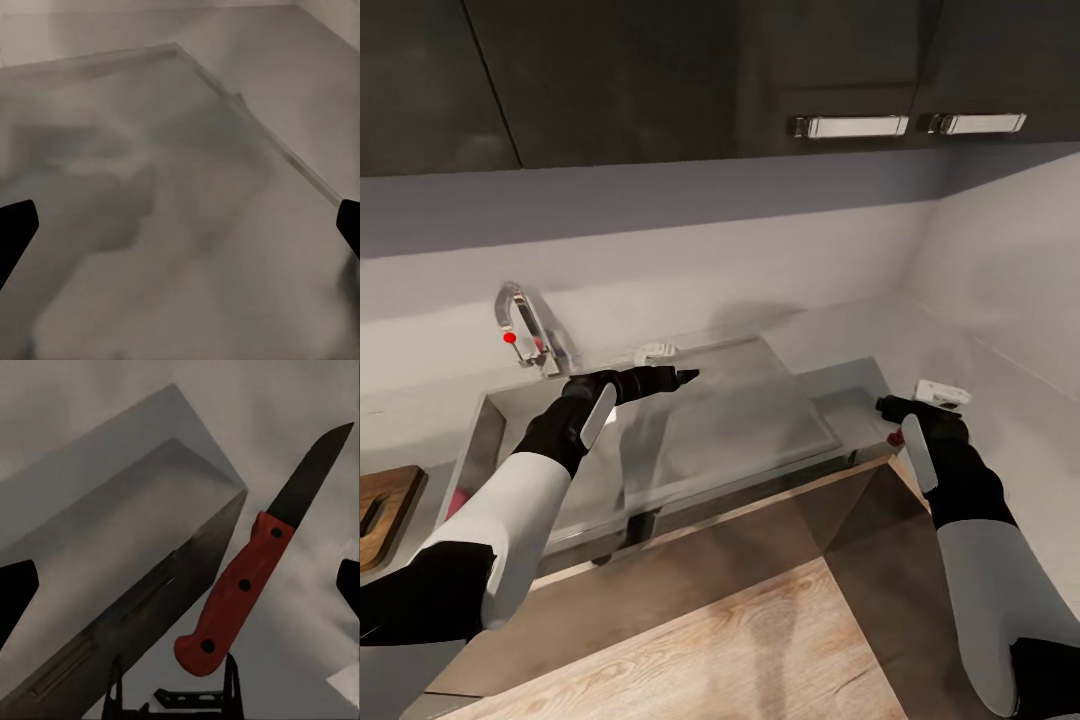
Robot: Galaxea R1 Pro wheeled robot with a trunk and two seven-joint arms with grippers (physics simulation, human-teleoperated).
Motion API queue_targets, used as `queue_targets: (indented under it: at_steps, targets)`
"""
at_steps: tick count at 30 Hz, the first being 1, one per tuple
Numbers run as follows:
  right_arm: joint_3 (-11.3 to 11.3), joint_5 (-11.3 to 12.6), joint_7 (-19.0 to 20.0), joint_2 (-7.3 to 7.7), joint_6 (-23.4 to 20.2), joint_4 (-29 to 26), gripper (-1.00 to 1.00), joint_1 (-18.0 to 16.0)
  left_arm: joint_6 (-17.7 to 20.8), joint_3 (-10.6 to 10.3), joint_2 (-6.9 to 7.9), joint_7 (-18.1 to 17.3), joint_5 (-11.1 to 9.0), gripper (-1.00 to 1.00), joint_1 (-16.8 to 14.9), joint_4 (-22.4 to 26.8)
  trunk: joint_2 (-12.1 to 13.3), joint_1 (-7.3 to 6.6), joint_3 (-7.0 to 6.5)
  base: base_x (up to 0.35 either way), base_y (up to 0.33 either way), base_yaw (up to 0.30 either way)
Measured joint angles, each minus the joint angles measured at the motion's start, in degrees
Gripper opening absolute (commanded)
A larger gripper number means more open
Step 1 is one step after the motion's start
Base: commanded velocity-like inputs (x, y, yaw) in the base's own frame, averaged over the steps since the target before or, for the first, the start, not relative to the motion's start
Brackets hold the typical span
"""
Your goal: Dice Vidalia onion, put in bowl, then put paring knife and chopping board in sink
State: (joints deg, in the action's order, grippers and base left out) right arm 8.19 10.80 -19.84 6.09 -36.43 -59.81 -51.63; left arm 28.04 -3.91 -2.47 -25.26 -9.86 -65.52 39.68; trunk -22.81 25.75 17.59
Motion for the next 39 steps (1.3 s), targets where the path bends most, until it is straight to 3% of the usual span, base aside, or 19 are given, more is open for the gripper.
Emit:
queue_targets:
  at_steps: [6,10,12,16,22,37,39]
  targets:
    - [1.14,0.56,-10.41,-0.30,-0.06,4.61,1.00,-0.20,0.00,0.00,0.00,0.00,0.00,1.00,0.00,0.00,0.00,0.00,0.00,0.000,0.000,0.000]
    - [2.90,1.54,-12.25,-0.25,-0.49,5.52,1.00,-0.71,0.00,0.00,0.00,0.00,0.00,1.00,0.00,-0.03,0.00,0.00,0.00,0.000,0.000,0.000]
    - [5.02,1.99,-12.58,-0.18,-1.06,5.71,1.00,-0.91,0.00,0.00,0.00,0.00,0.01,1.00,0.00,-0.33,0.00,0.00,0.00,0.000,0.000,0.000]
    - [11.35,3.28,-12.81,-0.13,-1.70,5.82,1.00,-1.12,-0.07,0.01,-0.06,0.00,0.01,1.00,0.00,-1.42,0.00,0.00,0.00,0.000,0.000,0.000]
    - [12.24,5.90,-12.80,-0.29,-1.69,5.75,1.00,-1.14,-0.08,0.01,-0.09,0.00,0.00,1.00,0.00,-1.57,0.00,0.00,0.00,0.012,0.000,0.000]
    - [12.41,6.60,-12.72,-0.31,-1.70,5.41,1.00,-1.14,-0.08,0.01,-0.09,0.00,0.00,1.00,0.00,-1.61,0.00,-0.01,0.00,0.188,0.102,0.000]
    - [12.42,8.01,-12.71,-0.31,-1.74,5.30,1.00,-1.14,-0.08,0.01,-0.09,0.00,0.00,1.00,0.00,-1.62,0.00,0.00,0.00,0.011,0.007,0.000]
